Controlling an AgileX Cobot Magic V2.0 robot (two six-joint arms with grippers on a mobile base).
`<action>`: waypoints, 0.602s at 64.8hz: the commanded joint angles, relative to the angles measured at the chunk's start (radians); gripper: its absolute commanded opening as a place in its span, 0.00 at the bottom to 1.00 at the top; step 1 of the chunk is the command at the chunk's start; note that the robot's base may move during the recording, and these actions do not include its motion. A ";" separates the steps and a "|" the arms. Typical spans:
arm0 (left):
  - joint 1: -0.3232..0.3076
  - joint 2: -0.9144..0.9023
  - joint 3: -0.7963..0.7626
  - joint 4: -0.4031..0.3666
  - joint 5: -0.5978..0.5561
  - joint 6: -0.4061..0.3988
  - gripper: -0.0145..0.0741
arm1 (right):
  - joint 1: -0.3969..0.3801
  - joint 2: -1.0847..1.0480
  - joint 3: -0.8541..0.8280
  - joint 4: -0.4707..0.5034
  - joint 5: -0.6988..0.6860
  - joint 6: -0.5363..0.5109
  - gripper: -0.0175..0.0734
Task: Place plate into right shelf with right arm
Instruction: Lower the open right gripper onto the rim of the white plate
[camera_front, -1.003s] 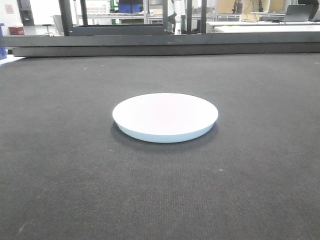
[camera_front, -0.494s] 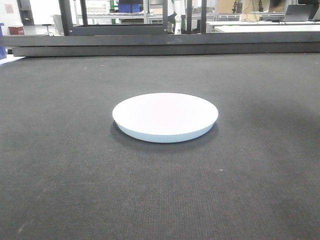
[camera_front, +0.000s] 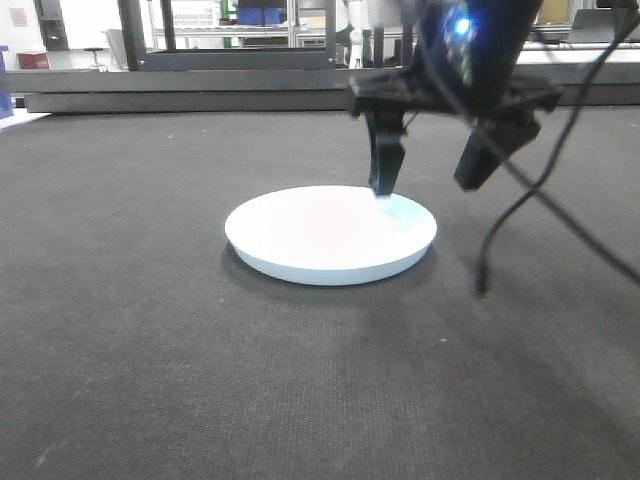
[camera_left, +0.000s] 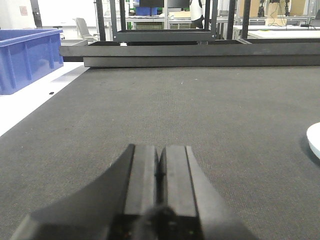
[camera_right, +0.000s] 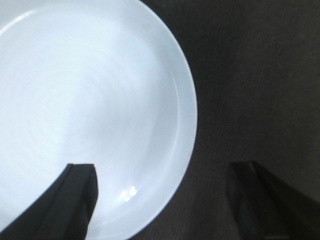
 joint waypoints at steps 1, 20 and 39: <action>0.001 -0.011 0.009 -0.002 -0.083 -0.002 0.11 | -0.001 -0.026 -0.035 -0.022 -0.064 0.009 0.88; 0.001 -0.011 0.009 -0.002 -0.083 -0.002 0.11 | -0.001 0.038 -0.035 -0.041 -0.121 0.009 0.88; 0.001 -0.011 0.009 -0.002 -0.083 -0.002 0.11 | -0.001 0.073 -0.035 -0.050 -0.131 0.009 0.84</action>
